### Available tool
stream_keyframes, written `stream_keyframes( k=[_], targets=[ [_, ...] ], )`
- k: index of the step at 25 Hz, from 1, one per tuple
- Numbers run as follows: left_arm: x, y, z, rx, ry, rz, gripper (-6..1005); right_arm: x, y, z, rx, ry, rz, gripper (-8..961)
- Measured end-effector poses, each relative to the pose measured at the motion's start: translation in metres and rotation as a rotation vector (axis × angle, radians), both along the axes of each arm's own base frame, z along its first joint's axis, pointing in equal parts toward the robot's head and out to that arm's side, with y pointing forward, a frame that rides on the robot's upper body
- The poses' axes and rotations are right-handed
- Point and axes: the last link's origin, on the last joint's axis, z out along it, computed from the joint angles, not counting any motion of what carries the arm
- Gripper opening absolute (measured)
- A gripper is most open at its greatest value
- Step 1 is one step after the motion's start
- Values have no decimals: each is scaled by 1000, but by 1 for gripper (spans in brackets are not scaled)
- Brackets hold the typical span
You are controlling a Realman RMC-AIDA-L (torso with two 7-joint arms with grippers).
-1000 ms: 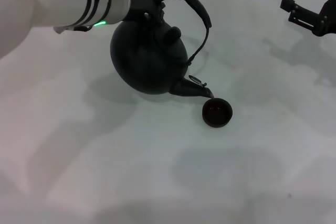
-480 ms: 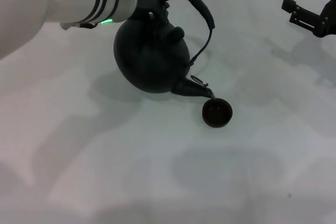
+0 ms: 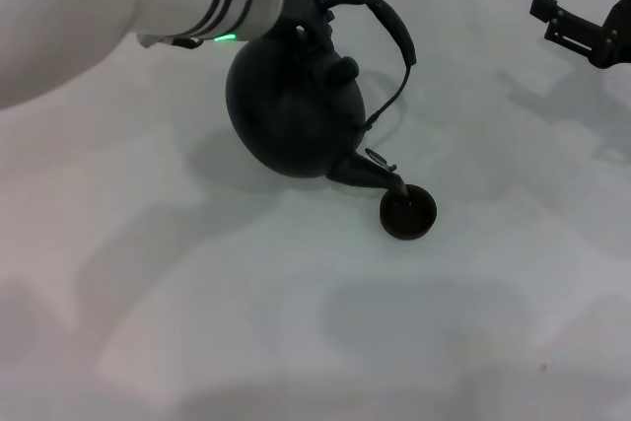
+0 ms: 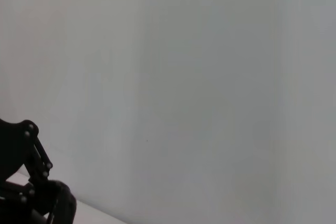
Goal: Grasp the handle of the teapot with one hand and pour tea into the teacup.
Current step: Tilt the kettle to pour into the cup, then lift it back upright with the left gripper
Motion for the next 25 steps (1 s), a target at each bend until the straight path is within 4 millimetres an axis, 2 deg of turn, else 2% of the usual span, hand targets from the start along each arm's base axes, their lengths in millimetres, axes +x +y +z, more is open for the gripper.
stream_keyframes(
  k=[25],
  targets=[
    [9,7,-14,-46,98,-19,100,-1,0,1,3,7,1,860]
  ],
)
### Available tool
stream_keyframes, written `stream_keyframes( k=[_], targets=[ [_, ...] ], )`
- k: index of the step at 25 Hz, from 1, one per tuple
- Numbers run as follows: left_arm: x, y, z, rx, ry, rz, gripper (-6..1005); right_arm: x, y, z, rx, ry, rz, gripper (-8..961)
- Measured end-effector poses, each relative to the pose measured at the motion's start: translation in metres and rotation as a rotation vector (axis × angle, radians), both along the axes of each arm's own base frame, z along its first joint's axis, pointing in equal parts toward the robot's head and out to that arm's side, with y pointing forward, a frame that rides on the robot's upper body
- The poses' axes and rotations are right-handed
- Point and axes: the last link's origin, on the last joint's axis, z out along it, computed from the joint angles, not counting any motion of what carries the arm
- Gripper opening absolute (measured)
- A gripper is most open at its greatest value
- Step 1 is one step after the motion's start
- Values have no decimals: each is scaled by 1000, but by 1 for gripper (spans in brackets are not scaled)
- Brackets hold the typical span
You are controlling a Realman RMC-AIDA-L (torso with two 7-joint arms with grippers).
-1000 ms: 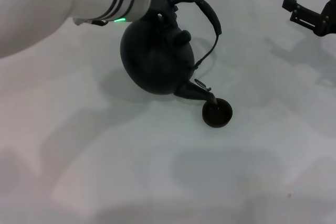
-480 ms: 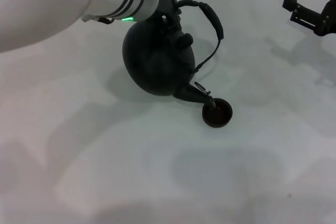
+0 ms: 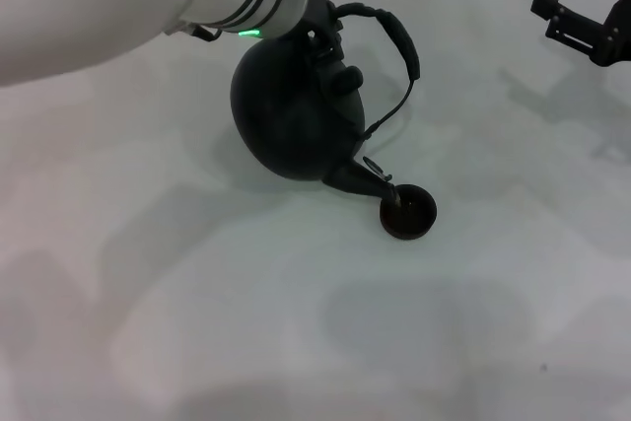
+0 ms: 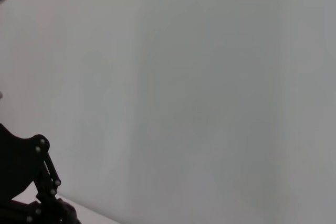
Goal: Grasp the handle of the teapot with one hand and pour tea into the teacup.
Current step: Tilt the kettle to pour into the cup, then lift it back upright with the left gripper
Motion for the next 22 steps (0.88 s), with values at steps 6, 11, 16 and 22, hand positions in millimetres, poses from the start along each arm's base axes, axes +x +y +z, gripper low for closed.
stream_keyframes(
  k=[6,11,16,22],
  targets=[
    [2,3,-2,-4,20,-4,101,1,-1,-2,-6,7,-6,860],
    [6,5,-3,-6,29,-16,101,1,-1,-2,-3,15,-11,860],
    [7,8,-4,-12,53,-17,100,0,0,-2,-3,18,-9,860],
    [11,9,-8,-19,73,-29,101,0,0,-3,-3,16,-8,860]
  ],
)
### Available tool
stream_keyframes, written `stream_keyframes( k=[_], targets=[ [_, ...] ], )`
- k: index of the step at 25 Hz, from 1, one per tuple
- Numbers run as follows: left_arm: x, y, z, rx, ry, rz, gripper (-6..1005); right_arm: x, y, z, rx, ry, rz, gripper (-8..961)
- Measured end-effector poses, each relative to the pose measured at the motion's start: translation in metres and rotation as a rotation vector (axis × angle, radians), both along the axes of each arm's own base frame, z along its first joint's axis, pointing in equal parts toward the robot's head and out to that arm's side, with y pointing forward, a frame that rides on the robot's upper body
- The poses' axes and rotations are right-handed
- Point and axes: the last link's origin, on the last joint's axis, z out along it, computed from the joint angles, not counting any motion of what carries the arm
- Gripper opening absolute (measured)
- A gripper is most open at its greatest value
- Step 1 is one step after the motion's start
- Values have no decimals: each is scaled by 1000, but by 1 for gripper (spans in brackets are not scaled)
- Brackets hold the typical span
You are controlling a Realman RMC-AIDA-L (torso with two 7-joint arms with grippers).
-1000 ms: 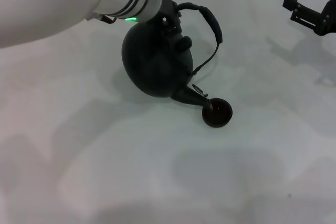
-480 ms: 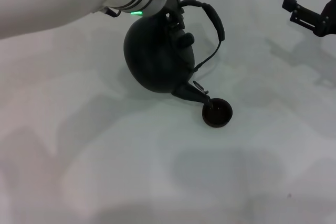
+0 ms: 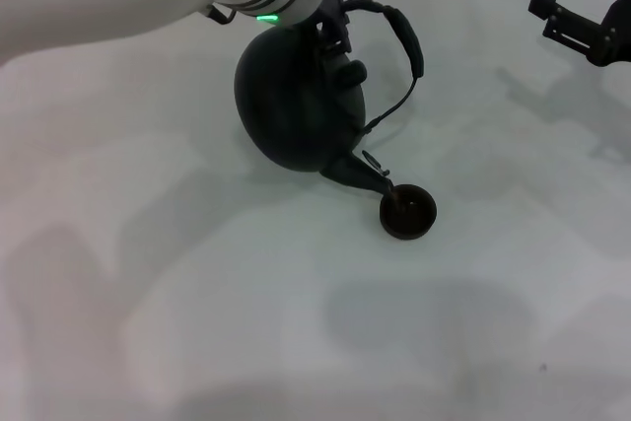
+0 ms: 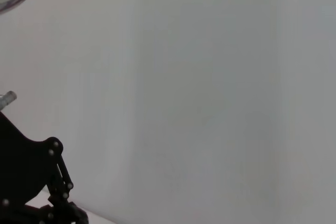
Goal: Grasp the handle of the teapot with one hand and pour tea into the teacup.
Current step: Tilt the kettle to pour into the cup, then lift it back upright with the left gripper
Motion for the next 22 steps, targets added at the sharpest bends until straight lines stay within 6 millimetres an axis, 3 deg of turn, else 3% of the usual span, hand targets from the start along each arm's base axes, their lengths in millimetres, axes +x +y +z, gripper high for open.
stream_keyframes(
  k=[22],
  targets=[
    [9,4,-6,-9,34,-23,100,1,1,-1,7,6,-8,860]
  ],
)
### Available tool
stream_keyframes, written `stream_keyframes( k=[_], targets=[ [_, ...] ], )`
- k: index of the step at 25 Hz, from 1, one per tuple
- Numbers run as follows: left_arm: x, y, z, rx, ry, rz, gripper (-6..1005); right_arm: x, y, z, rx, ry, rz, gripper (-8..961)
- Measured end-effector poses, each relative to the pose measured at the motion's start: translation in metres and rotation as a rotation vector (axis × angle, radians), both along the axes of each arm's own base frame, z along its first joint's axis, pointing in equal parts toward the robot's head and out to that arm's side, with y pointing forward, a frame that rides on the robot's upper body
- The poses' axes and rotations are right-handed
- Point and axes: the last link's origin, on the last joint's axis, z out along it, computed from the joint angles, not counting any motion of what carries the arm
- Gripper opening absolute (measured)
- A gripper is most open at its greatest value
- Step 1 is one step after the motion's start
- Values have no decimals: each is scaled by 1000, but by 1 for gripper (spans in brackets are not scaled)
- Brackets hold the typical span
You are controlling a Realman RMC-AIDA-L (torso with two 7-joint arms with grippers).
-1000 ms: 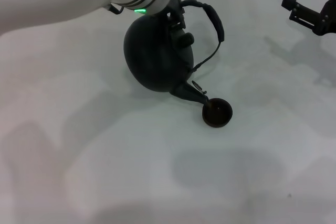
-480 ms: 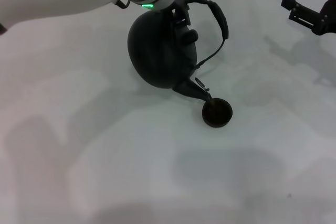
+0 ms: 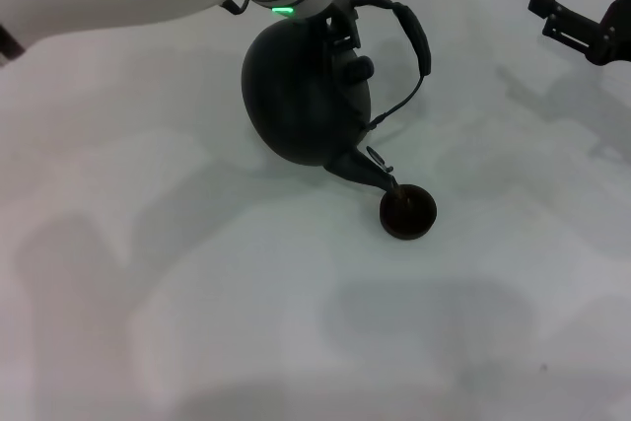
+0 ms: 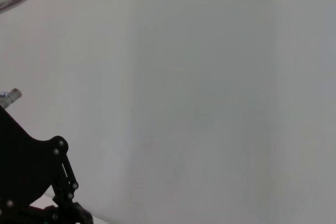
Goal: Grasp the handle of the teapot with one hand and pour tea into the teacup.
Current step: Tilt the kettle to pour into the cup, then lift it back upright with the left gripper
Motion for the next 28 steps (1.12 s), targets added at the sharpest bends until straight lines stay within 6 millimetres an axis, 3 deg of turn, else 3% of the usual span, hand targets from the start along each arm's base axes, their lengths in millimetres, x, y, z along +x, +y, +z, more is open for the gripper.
stream_keyframes(
  k=[28],
  targets=[
    [1,1,0,1,-2,-2,100,3,1,0,10,-13,-15,860]
  ],
)
